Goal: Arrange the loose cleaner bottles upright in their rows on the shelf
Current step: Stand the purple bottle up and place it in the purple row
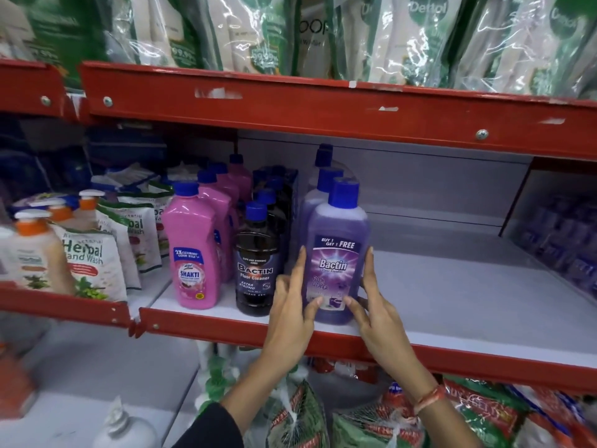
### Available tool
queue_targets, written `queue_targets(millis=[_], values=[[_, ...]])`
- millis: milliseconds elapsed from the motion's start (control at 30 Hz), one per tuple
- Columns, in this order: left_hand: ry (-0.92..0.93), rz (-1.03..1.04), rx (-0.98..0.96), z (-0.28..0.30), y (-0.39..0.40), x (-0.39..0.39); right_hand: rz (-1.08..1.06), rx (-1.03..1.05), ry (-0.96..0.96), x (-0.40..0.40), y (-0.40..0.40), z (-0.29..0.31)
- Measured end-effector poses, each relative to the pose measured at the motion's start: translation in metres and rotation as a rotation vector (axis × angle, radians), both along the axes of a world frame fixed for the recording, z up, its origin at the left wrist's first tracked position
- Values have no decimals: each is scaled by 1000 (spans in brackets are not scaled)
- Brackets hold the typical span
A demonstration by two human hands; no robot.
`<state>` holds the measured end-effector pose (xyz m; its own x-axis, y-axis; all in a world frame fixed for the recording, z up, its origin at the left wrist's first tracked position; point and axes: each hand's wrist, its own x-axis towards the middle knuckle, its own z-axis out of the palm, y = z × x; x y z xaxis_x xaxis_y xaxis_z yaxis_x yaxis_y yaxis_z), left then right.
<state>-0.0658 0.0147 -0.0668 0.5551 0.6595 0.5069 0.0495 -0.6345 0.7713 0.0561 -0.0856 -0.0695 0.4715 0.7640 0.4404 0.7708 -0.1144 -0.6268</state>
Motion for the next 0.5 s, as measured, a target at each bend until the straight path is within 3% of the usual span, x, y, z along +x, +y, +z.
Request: queue_targets(millis=[167, 267, 300, 367, 500], values=[[-13, -174, -41, -2, 17, -46, -213, 85, -83, -24, 8, -4], [-133, -141, -39, 0, 34, -91, -450, 361, -187, -65, 23, -7], [-207, -77, -26, 1, 44, -105, -442, 469, -208, -81, 31, -6], [-324, 51, -50, 2, 70, -132, -254, 539, -163, -115, 53, 1], [-306, 50, -186, 17, 109, -164, 146, 329, 212, -177, 101, 17]])
